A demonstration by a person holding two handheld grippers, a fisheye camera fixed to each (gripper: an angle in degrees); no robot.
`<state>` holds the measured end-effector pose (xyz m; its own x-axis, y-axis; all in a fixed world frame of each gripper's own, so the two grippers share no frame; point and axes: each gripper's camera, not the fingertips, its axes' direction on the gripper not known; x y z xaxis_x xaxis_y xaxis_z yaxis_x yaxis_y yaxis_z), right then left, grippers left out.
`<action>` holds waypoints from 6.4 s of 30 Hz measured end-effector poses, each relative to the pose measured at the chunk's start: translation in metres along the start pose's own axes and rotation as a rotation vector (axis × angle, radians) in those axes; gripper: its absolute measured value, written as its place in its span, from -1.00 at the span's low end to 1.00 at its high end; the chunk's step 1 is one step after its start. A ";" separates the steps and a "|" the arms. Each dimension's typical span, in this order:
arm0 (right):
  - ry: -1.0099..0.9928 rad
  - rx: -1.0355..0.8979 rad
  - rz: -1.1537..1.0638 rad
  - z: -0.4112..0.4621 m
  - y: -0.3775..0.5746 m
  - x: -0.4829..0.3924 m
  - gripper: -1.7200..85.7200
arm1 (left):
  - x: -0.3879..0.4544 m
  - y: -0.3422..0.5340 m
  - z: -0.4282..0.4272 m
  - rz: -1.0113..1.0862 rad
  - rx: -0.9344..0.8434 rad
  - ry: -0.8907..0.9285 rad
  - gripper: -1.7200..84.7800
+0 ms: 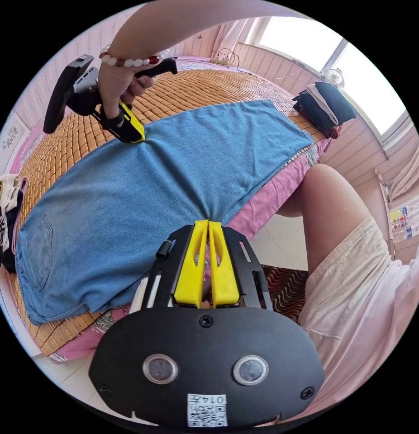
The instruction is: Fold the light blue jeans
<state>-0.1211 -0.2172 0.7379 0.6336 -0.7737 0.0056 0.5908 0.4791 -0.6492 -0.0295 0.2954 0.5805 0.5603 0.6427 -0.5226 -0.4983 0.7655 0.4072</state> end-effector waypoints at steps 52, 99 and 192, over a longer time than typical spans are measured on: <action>-0.701 1.209 1.416 0.336 0.836 0.030 -0.90 | -0.164 0.006 -0.074 -0.560 -0.152 -0.038 -0.98; -0.770 0.942 0.186 0.073 0.400 -0.091 -0.75 | -0.105 0.047 -0.123 -0.331 0.111 0.192 -0.98; -0.161 1.274 -0.069 0.020 0.379 -0.109 -0.92 | -0.065 0.028 -0.124 -0.054 0.259 0.029 -0.77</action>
<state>0.0438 0.0567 0.5067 0.5832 -0.7966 0.1591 0.6262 0.5656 0.5366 -0.1620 0.2712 0.5336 0.5606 0.6026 -0.5680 -0.2801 0.7835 0.5547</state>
